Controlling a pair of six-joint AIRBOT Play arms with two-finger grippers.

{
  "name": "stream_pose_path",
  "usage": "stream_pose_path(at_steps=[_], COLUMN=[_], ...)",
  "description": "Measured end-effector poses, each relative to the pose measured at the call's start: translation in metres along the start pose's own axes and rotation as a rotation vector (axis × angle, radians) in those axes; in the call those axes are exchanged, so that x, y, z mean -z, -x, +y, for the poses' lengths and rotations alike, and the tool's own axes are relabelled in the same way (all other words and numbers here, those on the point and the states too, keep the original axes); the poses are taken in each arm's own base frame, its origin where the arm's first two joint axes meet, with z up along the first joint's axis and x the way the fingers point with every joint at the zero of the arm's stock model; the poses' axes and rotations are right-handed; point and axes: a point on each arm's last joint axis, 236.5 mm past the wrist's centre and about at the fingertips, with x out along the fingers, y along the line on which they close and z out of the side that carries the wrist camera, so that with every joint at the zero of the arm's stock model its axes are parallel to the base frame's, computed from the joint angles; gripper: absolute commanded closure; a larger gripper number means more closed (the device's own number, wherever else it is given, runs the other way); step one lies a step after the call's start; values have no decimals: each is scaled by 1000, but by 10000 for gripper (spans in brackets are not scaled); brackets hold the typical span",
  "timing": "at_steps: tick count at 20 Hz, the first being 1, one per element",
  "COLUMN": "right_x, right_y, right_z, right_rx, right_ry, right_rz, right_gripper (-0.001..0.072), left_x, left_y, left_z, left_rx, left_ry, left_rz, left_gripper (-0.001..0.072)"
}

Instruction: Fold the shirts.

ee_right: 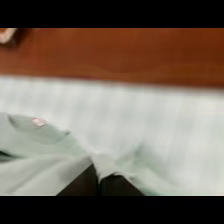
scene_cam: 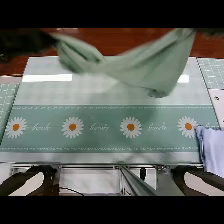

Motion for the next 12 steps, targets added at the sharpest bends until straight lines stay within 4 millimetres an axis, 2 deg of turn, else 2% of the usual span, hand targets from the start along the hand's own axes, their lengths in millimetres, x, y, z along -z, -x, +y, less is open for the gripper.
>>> stream_pose_path(at_steps=[2, 3, 5, 7, 9, 10, 12], right_x=[-42, -53, -61, -58, -49, -42, -25], right_y=[69, 102, 165, 220, 264, 282, 304], right_z=[42, 59, 88, 112, 131, 138, 146], right_rx=[20, 39, 89, 136, 174, 190, 214], right_ry=[118, 167, 252, 315, 360, 376, 393], right_rz=[-165, -232, -348, -446, -517, -538, -545], right_gripper=[693, 693, 693, 693, 693, 693, 693], left_x=[-63, -84, -106, -112, -107, -102, -88], left_y=[58, 87, 144, 191, 232, 248, 273], left_z=[-51, -75, -115, -146, -171, -180, -197], left_rx=[-11, -30, -99, -180, -275, -313, -375], left_ry=[-148, -220, -346, -443, -524, -551, -598], left_rz=[-207, -294, -428, -533, -610, -635, -665], left_gripper=[685, 685, 686, 685, 685, 685, 685])
